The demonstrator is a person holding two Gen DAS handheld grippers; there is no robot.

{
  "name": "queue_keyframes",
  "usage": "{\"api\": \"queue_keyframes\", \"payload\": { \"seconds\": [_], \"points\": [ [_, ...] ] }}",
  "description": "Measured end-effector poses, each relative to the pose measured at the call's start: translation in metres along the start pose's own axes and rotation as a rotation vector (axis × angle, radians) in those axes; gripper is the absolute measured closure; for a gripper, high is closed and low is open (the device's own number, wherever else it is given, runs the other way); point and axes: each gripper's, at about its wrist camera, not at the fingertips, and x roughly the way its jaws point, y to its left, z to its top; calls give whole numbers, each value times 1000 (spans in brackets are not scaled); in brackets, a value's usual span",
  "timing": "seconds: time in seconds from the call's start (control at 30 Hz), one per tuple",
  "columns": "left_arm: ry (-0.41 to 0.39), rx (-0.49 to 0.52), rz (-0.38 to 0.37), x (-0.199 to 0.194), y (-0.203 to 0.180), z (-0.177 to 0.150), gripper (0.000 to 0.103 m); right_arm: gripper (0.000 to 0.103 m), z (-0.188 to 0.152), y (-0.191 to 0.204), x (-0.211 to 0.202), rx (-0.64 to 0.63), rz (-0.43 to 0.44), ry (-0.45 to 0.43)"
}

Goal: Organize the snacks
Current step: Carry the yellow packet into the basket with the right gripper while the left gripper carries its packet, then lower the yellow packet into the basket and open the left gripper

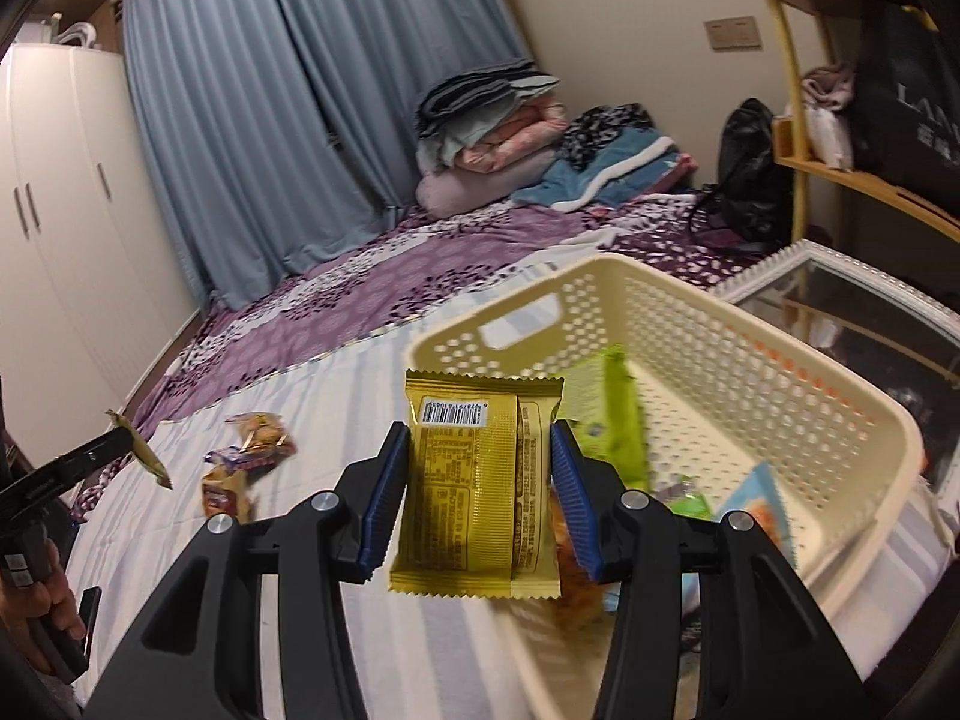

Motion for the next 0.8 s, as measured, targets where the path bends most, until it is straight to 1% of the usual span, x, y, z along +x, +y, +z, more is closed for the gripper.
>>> {"api": "queue_keyframes", "payload": {
  "seconds": [0.03, 0.07, 0.1, 0.13, 0.27, 0.53, 0.8],
  "points": [
    [2, 9, -6, 2, -5, 1, 55, 47, 0, -6, -1, 13, -7, -2],
    [5, 18, -12, 3, -10, 3, 55, 37, -1, -12, -2, 30, -19, -8],
    [6, 25, -15, 5, -14, 3, 55, 24, -2, -16, -3, 40, -28, -18],
    [8, 35, -20, 6, -20, 4, 55, 22, -2, -21, -5, 45, -38, -27],
    [16, 72, -41, 12, -40, 8, 55, 22, -4, -34, -8, 58, -52, -34],
    [28, 155, -90, 29, -84, 18, 55, 21, -10, -41, -12, 38, -77, -57],
    [36, 246, -145, 48, -136, 29, 55, 19, -11, -49, -22, 33, -95, -96]
  ]
}}
